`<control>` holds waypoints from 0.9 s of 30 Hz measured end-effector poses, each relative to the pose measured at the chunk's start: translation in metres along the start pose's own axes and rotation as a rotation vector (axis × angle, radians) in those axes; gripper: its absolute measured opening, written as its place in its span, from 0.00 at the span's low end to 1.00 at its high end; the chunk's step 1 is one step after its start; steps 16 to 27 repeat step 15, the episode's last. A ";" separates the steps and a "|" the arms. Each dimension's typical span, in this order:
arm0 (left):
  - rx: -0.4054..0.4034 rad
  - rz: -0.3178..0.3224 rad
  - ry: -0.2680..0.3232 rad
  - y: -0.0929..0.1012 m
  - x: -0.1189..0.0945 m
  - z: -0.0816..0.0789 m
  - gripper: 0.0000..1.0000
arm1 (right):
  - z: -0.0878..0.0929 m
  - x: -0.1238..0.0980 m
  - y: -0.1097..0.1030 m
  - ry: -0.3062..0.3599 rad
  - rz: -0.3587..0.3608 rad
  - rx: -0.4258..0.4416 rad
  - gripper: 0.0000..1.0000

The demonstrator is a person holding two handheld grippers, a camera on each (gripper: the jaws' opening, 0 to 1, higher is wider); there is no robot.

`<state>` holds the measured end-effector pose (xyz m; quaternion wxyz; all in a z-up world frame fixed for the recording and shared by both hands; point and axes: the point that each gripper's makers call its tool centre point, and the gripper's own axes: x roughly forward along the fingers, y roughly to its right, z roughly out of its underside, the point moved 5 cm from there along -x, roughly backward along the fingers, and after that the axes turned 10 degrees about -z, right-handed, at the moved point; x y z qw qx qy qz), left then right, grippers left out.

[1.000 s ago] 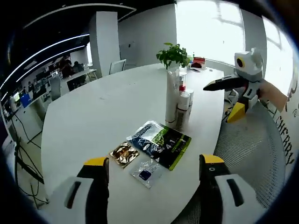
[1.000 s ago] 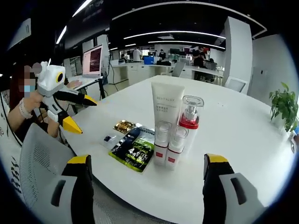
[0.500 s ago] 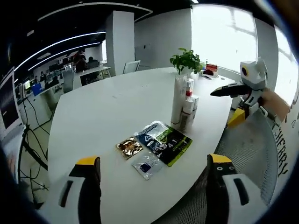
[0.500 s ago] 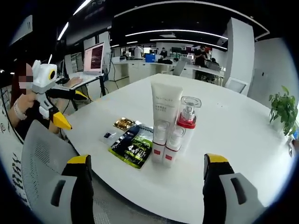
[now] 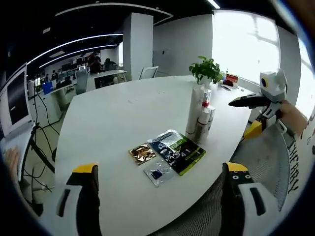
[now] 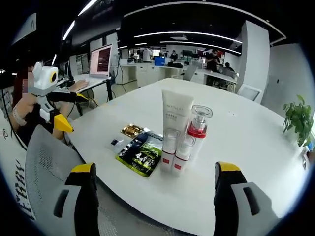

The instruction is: Arrange the skincare products in the storage area until every visible bottle or jar stands upright without overlapping.

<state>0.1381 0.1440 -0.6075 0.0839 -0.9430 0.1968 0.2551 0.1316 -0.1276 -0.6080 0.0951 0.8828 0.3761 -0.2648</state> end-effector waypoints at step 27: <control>-0.013 0.002 -0.037 0.003 -0.001 0.011 0.99 | -0.001 0.001 -0.004 0.004 0.008 -0.007 1.00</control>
